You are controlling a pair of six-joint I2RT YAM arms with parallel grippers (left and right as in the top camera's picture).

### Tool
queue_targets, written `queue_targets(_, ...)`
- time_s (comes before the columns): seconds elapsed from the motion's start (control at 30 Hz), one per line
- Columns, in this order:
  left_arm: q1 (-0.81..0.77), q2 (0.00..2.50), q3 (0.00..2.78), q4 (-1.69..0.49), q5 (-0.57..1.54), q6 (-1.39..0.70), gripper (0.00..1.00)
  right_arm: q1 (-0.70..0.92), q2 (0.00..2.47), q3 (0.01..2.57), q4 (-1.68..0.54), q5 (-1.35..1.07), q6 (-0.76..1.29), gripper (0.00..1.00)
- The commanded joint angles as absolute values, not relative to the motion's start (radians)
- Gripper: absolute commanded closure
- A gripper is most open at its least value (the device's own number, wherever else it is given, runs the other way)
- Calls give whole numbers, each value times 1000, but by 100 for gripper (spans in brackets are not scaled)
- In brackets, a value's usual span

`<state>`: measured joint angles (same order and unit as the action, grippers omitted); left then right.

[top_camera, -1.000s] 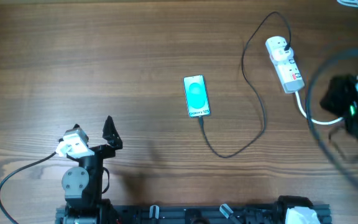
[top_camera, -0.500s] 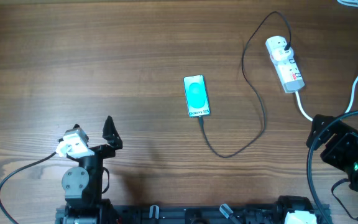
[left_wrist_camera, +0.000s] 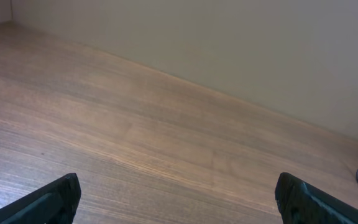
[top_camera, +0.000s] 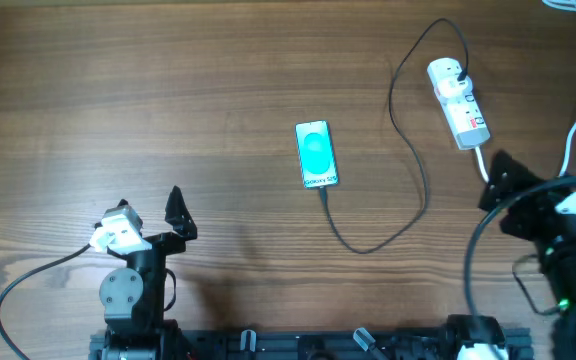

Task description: Plug charger to phone and switch on socket

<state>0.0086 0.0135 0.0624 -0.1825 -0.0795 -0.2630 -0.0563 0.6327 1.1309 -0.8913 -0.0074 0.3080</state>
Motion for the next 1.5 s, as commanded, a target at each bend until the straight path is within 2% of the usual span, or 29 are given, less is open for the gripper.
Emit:
queue_targets(0.0, 14, 4, 54, -178, -71, -242, 0, -51, 448, 875, -704, -141, 269, 0)
queue_targets(0.13, 14, 4, 54, -178, -71, -242, 0, -51, 226, 550, -391, -186, 262, 0)
queue_targets(0.27, 14, 4, 54, -178, -71, -242, 0, -51, 39, 232, 14, -213, 278, 0)
queue_targets(0.4, 14, 4, 54, -178, -71, -242, 0, -51, 3, 69, 211, -207, 344, 0)
queue_targets(0.53, 14, 4, 54, -178, -71, -243, 0, -51, 3, 4, 211, -155, 341, 0)
queue_targets(0.8, 14, 4, 54, -178, -71, -242, 0, -51, 3, 5, -1, -29, 334, 0)
queue_targets(0.93, 14, 4, 54, -178, -71, -242, 0, -51, 3, 5, 1, -46, 233, 0)
queue_targets(1.47, 14, 4, 54, -178, -71, -242, 0, -52, 4, 5, 2, -52, 237, 0)
